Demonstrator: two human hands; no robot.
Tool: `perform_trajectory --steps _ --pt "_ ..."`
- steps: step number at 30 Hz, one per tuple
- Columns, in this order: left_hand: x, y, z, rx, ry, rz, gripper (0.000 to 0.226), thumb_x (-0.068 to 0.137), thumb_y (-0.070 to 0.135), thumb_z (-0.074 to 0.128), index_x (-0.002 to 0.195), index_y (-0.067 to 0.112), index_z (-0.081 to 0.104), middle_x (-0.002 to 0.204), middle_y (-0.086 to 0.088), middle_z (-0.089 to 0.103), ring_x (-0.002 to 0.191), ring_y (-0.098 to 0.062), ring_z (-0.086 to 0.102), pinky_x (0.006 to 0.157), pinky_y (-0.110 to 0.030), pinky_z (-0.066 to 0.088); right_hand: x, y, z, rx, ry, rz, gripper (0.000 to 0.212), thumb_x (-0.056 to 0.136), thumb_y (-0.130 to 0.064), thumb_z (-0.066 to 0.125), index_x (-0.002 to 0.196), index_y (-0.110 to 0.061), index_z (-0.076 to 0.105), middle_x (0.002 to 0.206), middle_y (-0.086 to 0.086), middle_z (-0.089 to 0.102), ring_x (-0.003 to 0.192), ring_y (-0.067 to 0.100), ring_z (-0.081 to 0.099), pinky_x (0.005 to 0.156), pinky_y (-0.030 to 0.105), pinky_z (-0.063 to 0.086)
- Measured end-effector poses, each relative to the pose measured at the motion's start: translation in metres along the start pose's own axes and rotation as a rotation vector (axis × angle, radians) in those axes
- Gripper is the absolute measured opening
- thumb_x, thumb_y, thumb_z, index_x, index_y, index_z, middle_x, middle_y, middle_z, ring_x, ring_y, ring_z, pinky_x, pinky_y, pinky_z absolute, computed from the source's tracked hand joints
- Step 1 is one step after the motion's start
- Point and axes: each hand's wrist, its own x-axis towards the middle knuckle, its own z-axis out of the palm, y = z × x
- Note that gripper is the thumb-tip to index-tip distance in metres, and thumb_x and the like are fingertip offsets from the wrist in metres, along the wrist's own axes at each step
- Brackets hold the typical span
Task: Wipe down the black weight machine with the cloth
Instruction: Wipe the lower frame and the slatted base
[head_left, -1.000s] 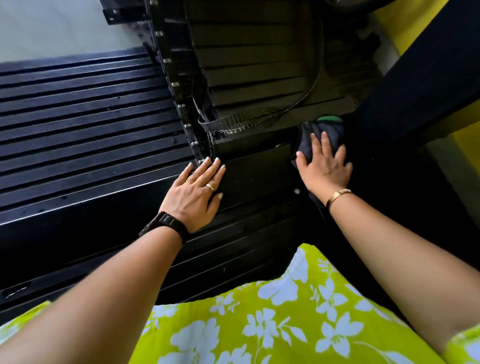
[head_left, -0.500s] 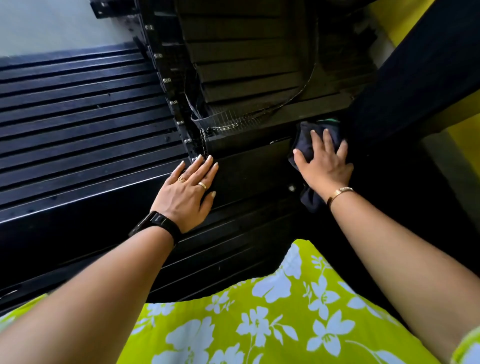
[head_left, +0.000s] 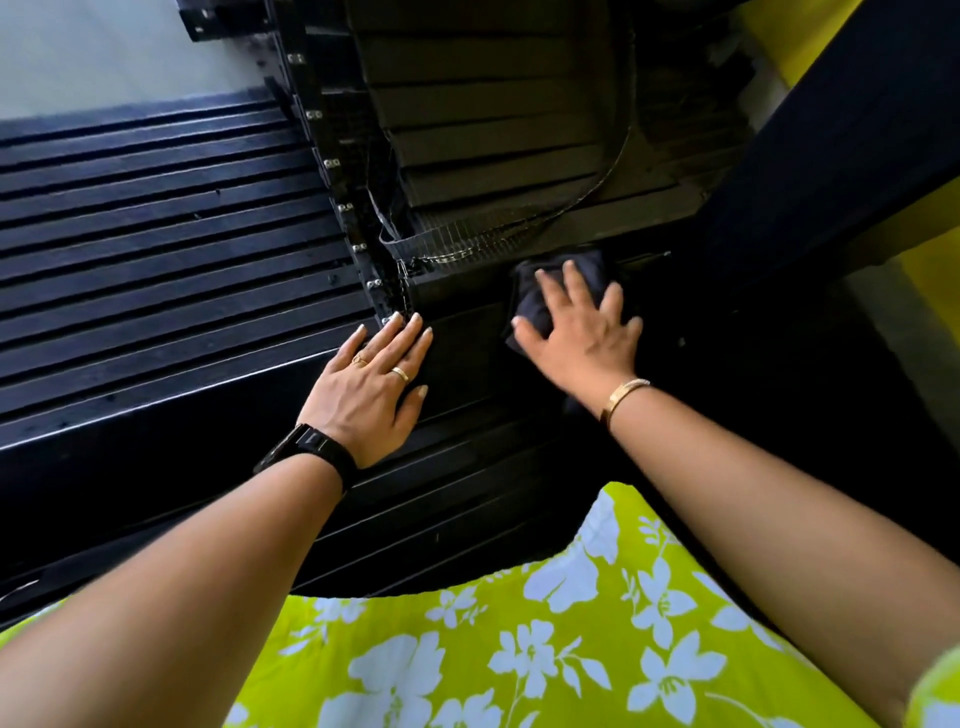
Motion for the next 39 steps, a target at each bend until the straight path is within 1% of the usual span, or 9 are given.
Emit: perform_trajectory --steps 4,8,12,16,18,27,31,35,39 --pt "0.001 0.001 0.000 0.009 -0.002 0.001 0.065 0.093 0.045 0.020 0.151 0.016 0.027 0.157 -0.002 0.019 0.146 -0.016 0.012 0.120 -0.040 0.013 0.024 0.049 -0.008 0.102 -0.022 0.293 0.070 0.092 -0.066 0.032 0.153 -0.037 0.014 0.162 -0.010 0.003 0.141 0.034 0.017 0.107 0.054 0.026" --pt "0.002 0.002 0.000 0.015 -0.003 -0.005 0.066 0.093 0.045 0.020 0.151 0.017 0.028 0.158 -0.003 0.022 0.146 -0.017 0.012 0.120 -0.041 0.014 -0.005 0.041 0.005 0.090 0.103 0.338 0.065 0.094 -0.056 0.035 0.152 -0.030 0.021 0.160 -0.007 0.014 0.126 0.033 0.030 0.095 0.050 0.034" --pt "0.001 0.001 0.002 0.010 0.018 0.001 0.065 0.093 0.044 0.023 0.150 0.015 0.030 0.157 -0.003 0.026 0.145 -0.016 0.014 0.120 -0.040 0.014 -0.047 -0.008 0.019 0.017 0.138 0.087 0.068 0.092 -0.053 0.040 0.153 -0.031 0.021 0.160 -0.008 0.016 0.119 0.034 0.034 0.091 0.046 0.037" --pt "0.002 0.001 0.002 0.017 0.027 -0.001 0.068 0.092 0.045 0.022 0.150 0.011 0.030 0.157 -0.005 0.026 0.145 -0.016 0.013 0.120 -0.038 0.010 -0.052 -0.046 0.014 -0.078 0.080 -0.316 0.070 0.092 -0.059 0.036 0.153 -0.037 0.012 0.161 -0.012 0.007 0.126 0.034 0.027 0.090 0.043 0.033" --pt "0.002 0.001 0.002 0.016 0.030 -0.002 0.069 0.092 0.045 0.021 0.150 0.010 0.031 0.157 -0.005 0.026 0.145 -0.016 0.013 0.120 -0.039 0.011 -0.031 -0.051 0.006 -0.118 0.077 -0.376 0.068 0.092 -0.062 0.034 0.152 -0.039 0.013 0.161 -0.011 0.008 0.130 0.032 0.026 0.093 0.044 0.033" --pt "0.001 0.002 0.002 0.016 0.012 -0.010 0.067 0.094 0.046 0.019 0.151 0.013 0.028 0.158 -0.005 0.024 0.146 -0.017 0.013 0.120 -0.041 0.014 0.015 0.058 -0.002 0.041 0.078 0.258 0.068 0.094 -0.059 0.032 0.154 -0.030 0.016 0.162 -0.004 0.007 0.135 0.030 0.027 0.101 0.048 0.034" --pt "0.001 0.001 0.002 0.022 0.008 -0.008 0.067 0.093 0.046 0.018 0.151 0.013 0.029 0.158 -0.004 0.024 0.146 -0.017 0.012 0.121 -0.041 0.013 -0.018 0.013 0.010 0.120 0.145 0.401 0.069 0.093 -0.052 0.036 0.153 -0.019 0.022 0.159 0.006 0.017 0.128 0.034 0.031 0.095 0.048 0.036" --pt "0.001 0.003 0.001 0.029 0.007 -0.011 0.068 0.092 0.046 0.019 0.150 0.013 0.031 0.157 -0.004 0.026 0.146 -0.017 0.014 0.120 -0.040 0.013 -0.050 -0.042 0.020 -0.011 0.151 0.059 0.075 0.091 -0.056 0.039 0.153 -0.020 0.018 0.158 0.006 0.017 0.124 0.034 0.032 0.092 0.048 0.034" --pt "0.001 0.003 0.000 0.034 -0.002 -0.011 0.068 0.092 0.046 0.021 0.150 0.012 0.030 0.157 -0.005 0.026 0.146 -0.017 0.014 0.120 -0.040 0.014 -0.033 -0.040 0.011 -0.155 0.125 -0.195 0.079 0.089 -0.066 0.033 0.154 -0.024 0.016 0.157 0.007 0.020 0.139 0.038 0.016 0.108 0.062 0.008"
